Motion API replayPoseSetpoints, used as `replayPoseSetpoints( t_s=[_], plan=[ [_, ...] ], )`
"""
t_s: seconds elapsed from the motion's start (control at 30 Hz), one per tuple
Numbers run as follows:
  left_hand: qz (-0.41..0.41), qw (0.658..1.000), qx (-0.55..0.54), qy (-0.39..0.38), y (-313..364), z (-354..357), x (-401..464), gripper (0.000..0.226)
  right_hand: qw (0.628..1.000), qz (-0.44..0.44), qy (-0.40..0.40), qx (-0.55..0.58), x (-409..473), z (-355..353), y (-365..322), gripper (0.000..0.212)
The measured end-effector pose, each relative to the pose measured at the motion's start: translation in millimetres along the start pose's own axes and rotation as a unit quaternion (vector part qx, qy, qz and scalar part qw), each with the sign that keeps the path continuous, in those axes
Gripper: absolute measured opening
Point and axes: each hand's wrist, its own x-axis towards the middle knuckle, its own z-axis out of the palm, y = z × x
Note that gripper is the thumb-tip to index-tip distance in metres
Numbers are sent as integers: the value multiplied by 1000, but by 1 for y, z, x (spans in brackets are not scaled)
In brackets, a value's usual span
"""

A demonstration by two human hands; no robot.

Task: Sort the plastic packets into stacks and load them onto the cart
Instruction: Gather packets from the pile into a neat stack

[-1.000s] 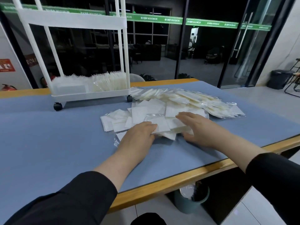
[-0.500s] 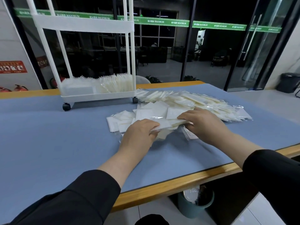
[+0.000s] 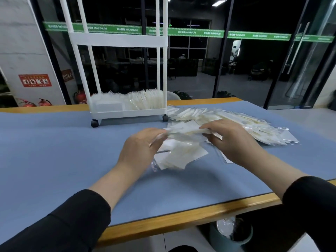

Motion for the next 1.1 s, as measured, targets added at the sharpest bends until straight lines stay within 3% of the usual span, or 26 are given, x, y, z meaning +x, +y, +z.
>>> replayPoseSetpoints(
  t_s=[0.13, 0.2, 0.27, 0.43, 0.6, 0.67, 0.77, 0.93, 1.1],
  plan=[
    [-140, 980, -139, 1, 6, -49, 10, 24, 994, 49, 3, 102, 33, 8, -42, 11],
    [-194, 963, -185, 33, -1, -76, 11, 15, 989, 48, -7, 142, 56, 14, -67, 6],
    [-220, 952, -198, 75, -9, -102, 9, 7, 981, 47, -22, 185, 80, 25, -92, 15],
    [-287, 913, -248, 151, -53, -162, -9, 24, 958, 31, -36, 281, 135, 66, -161, 9],
    [-389, 863, -294, 133, -106, -190, -26, 22, 926, 93, -97, 352, 164, 124, -196, 16],
    [-419, 869, -241, 106, -126, -186, -33, 12, 930, 125, -126, 322, 163, 153, -192, 28],
    [-425, 891, -135, 84, -149, -179, -38, 31, 921, 169, -165, 309, 148, 178, -183, 31],
    [-420, 895, -138, 53, -157, -177, -38, 32, 899, 168, -232, 331, 136, 187, -172, 51],
    [-428, 890, -153, 22, -159, -176, -40, 24, 900, 159, -222, 339, 136, 192, -180, 55]
  ],
)
